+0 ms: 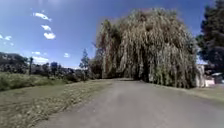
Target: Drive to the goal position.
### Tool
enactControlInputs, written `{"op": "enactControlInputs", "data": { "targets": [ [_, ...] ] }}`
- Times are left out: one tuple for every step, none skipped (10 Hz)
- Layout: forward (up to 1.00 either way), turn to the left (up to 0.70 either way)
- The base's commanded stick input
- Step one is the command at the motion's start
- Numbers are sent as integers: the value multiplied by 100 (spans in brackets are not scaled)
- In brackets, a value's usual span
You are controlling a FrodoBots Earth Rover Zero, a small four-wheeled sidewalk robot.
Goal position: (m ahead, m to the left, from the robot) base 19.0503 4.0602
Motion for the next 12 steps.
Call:
{"op": "enactControlInputs", "data": {
  "targets": [
    [100, -2],
    [100, -17],
    [100, -31],
    [100, -39],
    [100, -36],
    [100, -34],
    [100, -17],
    [100, -11],
    [100, -6],
    [100, 0],
    [100, 0],
    [100, 0]
  ]
}}
